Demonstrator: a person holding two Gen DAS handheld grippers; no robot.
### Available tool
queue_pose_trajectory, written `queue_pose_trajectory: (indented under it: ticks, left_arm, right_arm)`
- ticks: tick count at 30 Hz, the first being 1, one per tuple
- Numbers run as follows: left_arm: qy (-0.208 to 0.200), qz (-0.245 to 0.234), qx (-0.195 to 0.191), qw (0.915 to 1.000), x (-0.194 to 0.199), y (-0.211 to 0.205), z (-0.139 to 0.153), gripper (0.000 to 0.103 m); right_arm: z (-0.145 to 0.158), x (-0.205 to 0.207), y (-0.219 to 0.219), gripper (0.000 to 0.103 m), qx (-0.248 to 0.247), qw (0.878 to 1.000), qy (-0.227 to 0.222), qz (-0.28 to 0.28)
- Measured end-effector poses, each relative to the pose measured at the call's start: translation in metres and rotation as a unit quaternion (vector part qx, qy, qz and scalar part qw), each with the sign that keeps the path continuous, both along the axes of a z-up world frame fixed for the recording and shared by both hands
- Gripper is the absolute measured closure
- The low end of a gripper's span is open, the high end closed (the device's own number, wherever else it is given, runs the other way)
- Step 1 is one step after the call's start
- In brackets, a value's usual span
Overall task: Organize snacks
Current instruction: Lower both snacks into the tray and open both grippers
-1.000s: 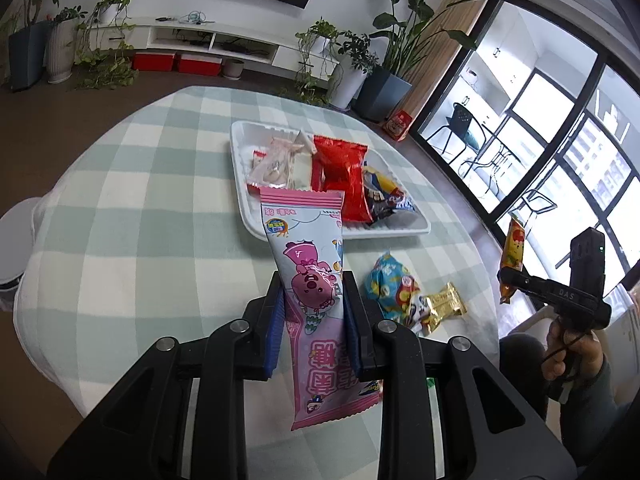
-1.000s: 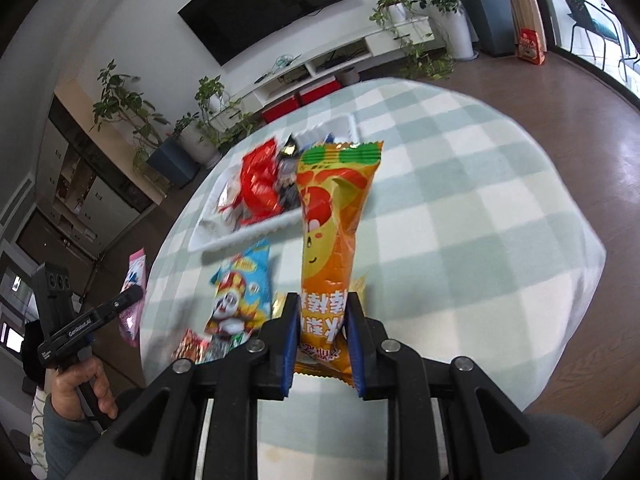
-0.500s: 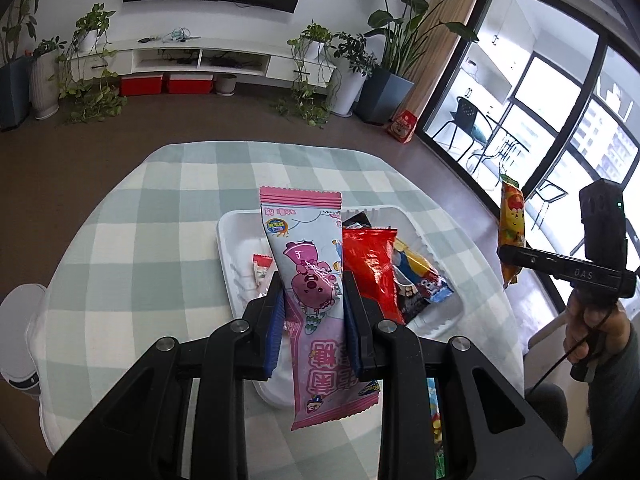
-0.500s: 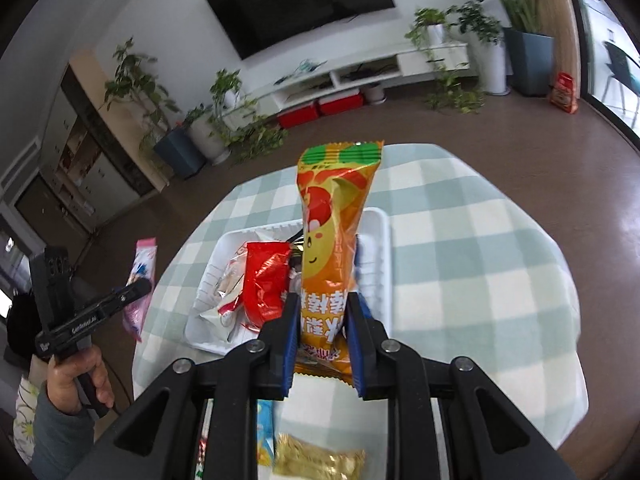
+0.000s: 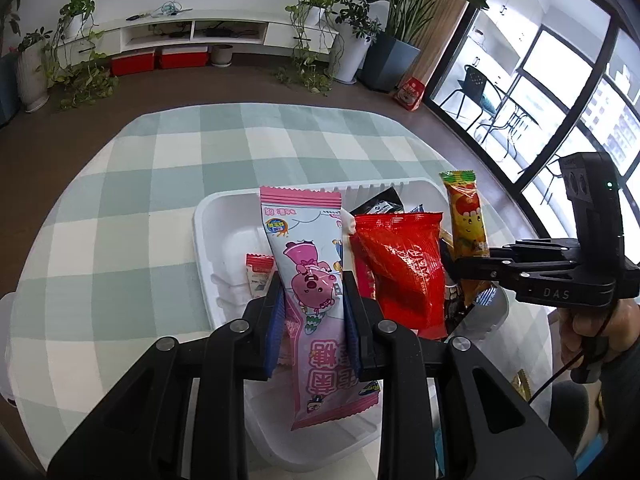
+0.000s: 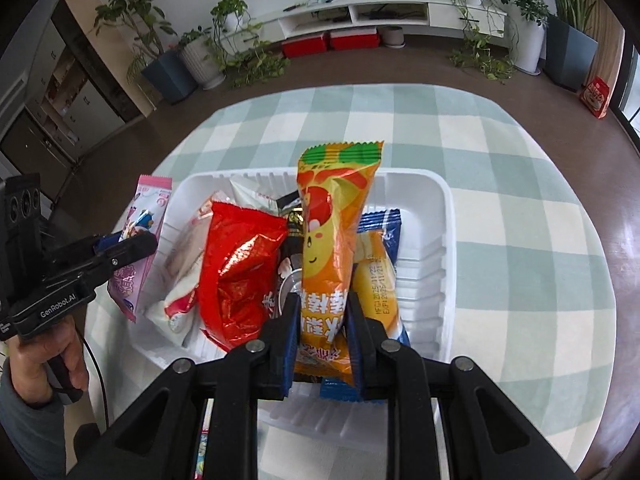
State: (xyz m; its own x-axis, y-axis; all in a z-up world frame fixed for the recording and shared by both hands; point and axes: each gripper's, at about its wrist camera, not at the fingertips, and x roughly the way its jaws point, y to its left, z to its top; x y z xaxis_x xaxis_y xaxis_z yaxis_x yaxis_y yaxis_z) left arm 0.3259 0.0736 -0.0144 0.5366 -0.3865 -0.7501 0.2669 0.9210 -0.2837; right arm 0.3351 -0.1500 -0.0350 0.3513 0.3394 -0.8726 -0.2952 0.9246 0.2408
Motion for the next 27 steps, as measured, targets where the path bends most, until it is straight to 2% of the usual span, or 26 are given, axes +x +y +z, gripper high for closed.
queue_pose_trajectory:
  ticks: [11, 21, 22, 24, 25, 27]
  left_arm:
    - [0.008, 0.006, 0.01, 0.9999, 0.006, -0.006, -0.02, 0.077]
    - [0.001, 0.004, 0.009, 0.9999, 0.005, -0.006, -0.021, 0.075]
    - [0.0, 0.007, 0.011, 0.9999, 0.005, -0.005, -0.021, 0.072]
    - [-0.002, 0.011, 0.011, 0.9999, 0.003, -0.004, -0.019, 0.057]
    - [-0.005, 0.014, 0.01, 0.9998, 0.002, -0.003, -0.018, 0.046]
    - [-0.01, 0.016, 0.007, 0.9998, -0.003, -0.001, -0.014, 0.045]
  right_arm:
    - [-0.018, 0.015, 0.006, 0.079, -0.023, 1.0, 0.005, -0.006]
    - [-0.021, 0.014, 0.004, 0.078, -0.02, 1.0, 0.0, -0.013]
    - [-0.019, 0.013, 0.005, 0.077, -0.021, 1.0, -0.002, -0.012]
    - [-0.017, 0.01, 0.005, 0.074, -0.022, 1.0, -0.008, -0.011]
    - [-0.015, 0.009, 0.005, 0.069, -0.021, 1.0, -0.011, -0.01]
    - [-0.011, 0.006, 0.005, 0.061, -0.017, 1.0, -0.017, -0.007]
